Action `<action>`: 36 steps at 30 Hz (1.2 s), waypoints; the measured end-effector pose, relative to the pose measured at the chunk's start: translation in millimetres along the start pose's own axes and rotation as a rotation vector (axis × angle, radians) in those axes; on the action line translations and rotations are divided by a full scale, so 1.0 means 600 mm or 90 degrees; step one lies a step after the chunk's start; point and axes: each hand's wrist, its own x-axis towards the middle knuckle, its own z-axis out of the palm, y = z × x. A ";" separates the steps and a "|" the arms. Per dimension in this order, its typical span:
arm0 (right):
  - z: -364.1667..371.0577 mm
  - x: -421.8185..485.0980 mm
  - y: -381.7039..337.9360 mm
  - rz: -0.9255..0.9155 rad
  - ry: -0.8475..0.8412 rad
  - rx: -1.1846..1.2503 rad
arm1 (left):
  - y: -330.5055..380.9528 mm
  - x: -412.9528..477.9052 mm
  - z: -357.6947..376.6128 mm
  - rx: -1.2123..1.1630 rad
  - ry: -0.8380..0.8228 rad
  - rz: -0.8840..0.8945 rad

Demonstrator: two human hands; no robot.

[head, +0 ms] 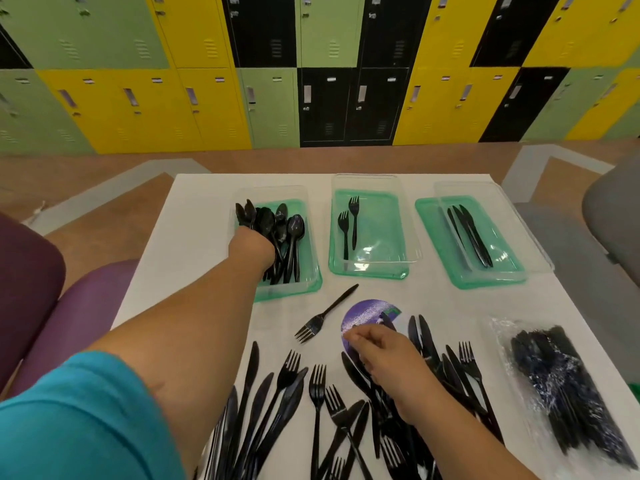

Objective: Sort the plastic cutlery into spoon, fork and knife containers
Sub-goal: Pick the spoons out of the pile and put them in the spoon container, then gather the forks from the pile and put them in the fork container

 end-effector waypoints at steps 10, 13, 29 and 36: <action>0.004 -0.007 -0.004 0.011 0.007 0.002 | -0.001 -0.028 -0.027 0.255 -0.012 0.057; -0.001 -0.018 -0.009 0.001 0.012 -0.012 | -0.004 -0.053 -0.041 0.264 0.007 0.093; 0.041 0.066 -0.039 -0.311 -0.059 -0.898 | -0.202 -0.264 -0.090 -0.092 -0.030 0.180; 0.058 0.074 -0.035 -0.391 -0.026 -1.018 | -0.260 -0.291 -0.086 -0.048 -0.075 0.150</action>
